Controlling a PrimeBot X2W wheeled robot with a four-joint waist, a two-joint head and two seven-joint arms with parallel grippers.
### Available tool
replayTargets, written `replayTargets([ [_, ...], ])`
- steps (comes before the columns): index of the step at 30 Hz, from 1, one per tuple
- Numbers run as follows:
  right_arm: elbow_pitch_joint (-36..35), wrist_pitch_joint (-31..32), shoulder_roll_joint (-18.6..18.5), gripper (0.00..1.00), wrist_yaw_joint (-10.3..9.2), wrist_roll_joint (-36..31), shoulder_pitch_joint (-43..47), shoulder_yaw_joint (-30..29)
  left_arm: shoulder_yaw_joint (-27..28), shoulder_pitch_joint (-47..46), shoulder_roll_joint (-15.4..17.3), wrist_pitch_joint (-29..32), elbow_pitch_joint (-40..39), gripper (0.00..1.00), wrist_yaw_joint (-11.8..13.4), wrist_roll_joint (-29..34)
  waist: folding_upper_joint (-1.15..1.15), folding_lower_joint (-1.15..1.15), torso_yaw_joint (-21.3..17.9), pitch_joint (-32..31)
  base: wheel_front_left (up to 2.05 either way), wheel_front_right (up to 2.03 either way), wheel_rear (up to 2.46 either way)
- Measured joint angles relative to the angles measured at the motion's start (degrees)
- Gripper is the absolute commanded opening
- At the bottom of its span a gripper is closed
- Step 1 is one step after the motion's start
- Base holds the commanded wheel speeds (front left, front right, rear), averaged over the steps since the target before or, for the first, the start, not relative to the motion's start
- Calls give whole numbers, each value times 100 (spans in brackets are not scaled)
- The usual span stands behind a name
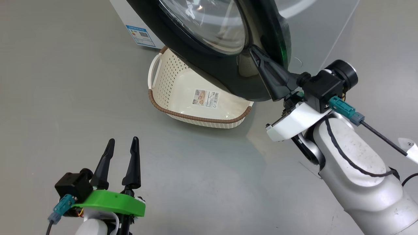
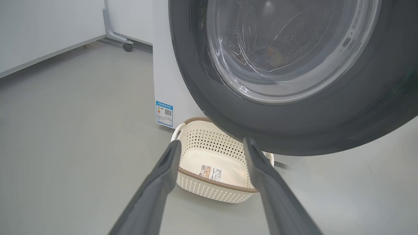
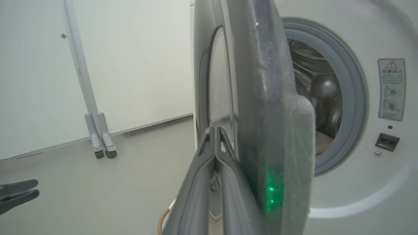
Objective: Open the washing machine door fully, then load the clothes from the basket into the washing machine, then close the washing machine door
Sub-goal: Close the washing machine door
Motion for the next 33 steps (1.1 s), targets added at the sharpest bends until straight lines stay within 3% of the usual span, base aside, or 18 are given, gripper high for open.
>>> replayTargets([
  [33,237,0,-478,0,0,-294,-1741,-506,-285,-616,-42,0,-328,100,0,-52,0,0,48,1310,0,0,0],
])
